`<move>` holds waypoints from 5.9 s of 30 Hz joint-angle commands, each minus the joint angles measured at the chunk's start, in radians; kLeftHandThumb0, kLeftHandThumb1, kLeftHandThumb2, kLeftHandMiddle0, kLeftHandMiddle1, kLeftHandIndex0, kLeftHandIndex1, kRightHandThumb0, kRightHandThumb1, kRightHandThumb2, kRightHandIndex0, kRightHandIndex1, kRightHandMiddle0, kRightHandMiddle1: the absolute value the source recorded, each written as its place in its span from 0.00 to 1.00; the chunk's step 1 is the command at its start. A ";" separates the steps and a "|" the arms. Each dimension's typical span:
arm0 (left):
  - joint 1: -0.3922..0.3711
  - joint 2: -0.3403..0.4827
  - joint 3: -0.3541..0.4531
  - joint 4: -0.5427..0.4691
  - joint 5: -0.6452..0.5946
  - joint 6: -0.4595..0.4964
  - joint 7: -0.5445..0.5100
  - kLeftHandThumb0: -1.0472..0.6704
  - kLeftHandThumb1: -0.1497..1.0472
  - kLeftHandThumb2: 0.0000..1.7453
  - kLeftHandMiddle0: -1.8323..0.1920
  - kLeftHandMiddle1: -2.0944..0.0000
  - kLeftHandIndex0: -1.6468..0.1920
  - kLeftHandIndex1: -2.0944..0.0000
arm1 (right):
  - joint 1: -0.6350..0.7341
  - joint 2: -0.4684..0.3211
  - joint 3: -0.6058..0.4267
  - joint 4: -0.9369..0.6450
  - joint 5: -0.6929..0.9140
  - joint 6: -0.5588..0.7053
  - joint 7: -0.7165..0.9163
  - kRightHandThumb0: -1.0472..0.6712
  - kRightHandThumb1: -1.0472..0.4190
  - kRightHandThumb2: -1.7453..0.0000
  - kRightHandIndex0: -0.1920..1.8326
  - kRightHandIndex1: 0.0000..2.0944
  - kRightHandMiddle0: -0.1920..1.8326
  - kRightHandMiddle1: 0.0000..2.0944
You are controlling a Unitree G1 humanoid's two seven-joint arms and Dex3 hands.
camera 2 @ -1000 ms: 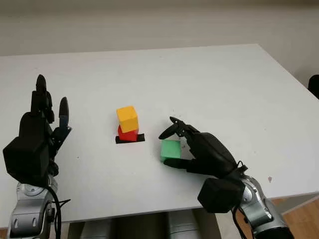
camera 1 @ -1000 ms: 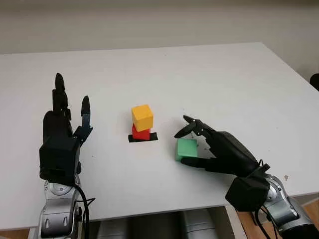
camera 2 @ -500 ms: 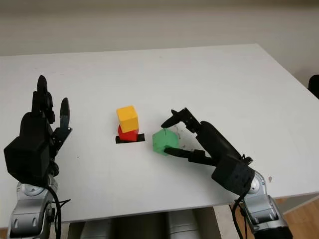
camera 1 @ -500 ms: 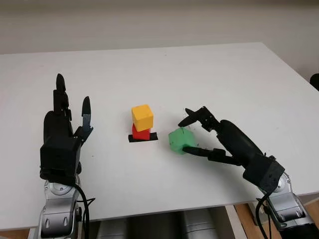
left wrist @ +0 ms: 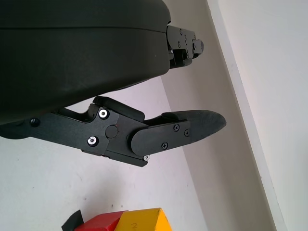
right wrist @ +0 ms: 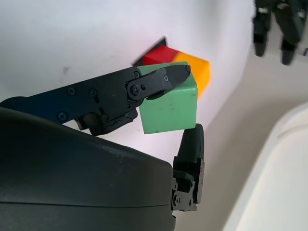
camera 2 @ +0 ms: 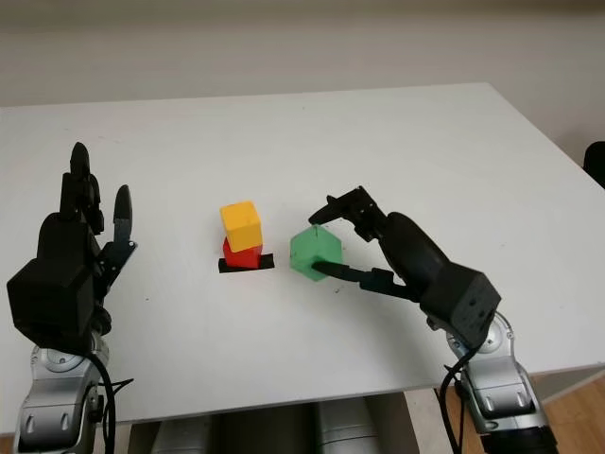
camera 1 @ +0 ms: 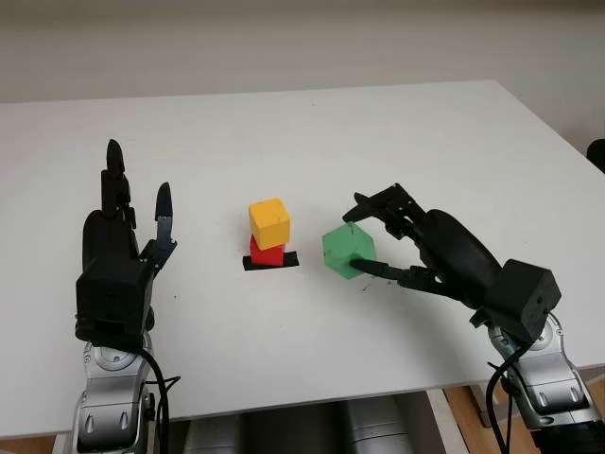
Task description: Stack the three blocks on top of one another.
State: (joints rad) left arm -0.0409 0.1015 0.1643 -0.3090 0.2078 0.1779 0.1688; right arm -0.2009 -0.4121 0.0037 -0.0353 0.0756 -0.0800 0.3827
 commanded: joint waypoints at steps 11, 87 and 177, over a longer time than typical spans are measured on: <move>-0.011 0.007 0.002 0.004 -0.004 -0.027 0.001 0.25 1.00 0.33 0.93 0.98 0.91 0.98 | -0.288 0.068 -0.024 0.093 0.071 0.159 0.000 0.34 0.03 0.97 0.23 0.04 0.21 0.77; 0.012 -0.033 -0.013 -0.019 0.013 -0.008 0.031 0.25 1.00 0.32 0.92 0.97 0.92 0.97 | -0.726 0.126 0.127 0.664 -0.176 -0.047 0.168 0.33 0.08 0.97 0.26 0.04 0.28 0.77; 0.012 -0.064 -0.030 -0.011 0.031 -0.010 0.055 0.25 1.00 0.31 0.93 0.97 0.92 0.97 | -0.753 0.124 0.088 0.573 -0.098 0.061 0.263 0.08 0.02 0.93 0.00 0.00 0.00 0.00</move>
State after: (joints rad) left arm -0.0257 0.0345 0.1324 -0.3202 0.2399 0.1758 0.2212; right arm -0.9254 -0.2741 0.1102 0.5735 -0.0264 -0.0238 0.6647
